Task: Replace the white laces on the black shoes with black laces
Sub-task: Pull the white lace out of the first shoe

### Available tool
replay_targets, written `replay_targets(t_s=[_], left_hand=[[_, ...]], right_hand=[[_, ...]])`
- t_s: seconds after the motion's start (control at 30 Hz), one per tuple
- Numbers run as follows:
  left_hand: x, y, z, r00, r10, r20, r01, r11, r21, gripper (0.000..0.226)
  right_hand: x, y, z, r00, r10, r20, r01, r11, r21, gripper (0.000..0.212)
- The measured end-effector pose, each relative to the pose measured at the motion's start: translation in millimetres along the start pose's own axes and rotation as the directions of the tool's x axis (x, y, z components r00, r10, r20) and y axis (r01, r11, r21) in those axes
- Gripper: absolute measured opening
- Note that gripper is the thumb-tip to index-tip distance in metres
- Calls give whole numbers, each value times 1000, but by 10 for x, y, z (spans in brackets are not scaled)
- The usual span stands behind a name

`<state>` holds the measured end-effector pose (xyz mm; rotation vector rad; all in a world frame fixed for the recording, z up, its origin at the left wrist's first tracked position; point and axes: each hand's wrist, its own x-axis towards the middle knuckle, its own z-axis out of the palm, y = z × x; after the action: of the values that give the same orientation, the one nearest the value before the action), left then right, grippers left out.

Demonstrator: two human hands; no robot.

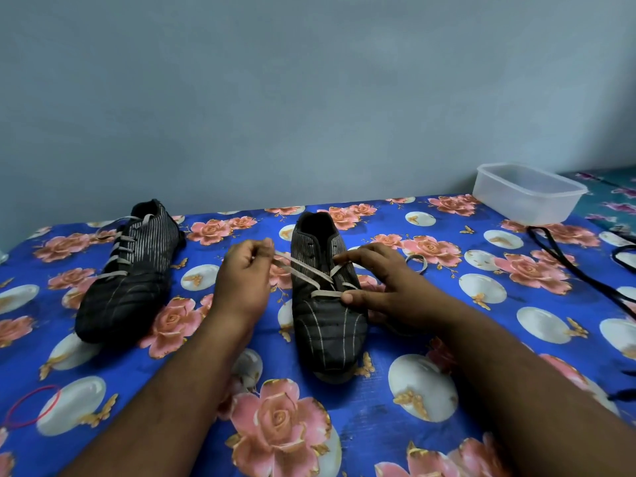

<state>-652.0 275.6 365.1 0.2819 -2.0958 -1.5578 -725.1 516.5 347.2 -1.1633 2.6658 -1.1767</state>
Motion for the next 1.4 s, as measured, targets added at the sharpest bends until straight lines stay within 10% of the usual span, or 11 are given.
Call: replay_targets(t_s=[0.37,0.6,0.77,1.03,1.4], left_hand=[[-210,96,79,833,416,365,-553,635,540,50],[-133,37,86,904,336,266,-422,805,417,24],[69,-67,-40,989,130,-70,-112,968,224,15],[-136,88,11,921,341,189,-388,758,524,59],[-65,20,20,941,302,151,-334,769,545,17]], right_hand=[[-9,-15,-6,1000,-7,-6,7,1000,-12,59],[-2,-15,3,1000,-3,-11,3,1000,-3,59],[7,0,12,1000,16,-13,-16,1000,-13,65],[22,22,20,1000,10,-16,-10,999,-31,65],[9,0,17,1000,4,-16,-5,1000,-11,64]])
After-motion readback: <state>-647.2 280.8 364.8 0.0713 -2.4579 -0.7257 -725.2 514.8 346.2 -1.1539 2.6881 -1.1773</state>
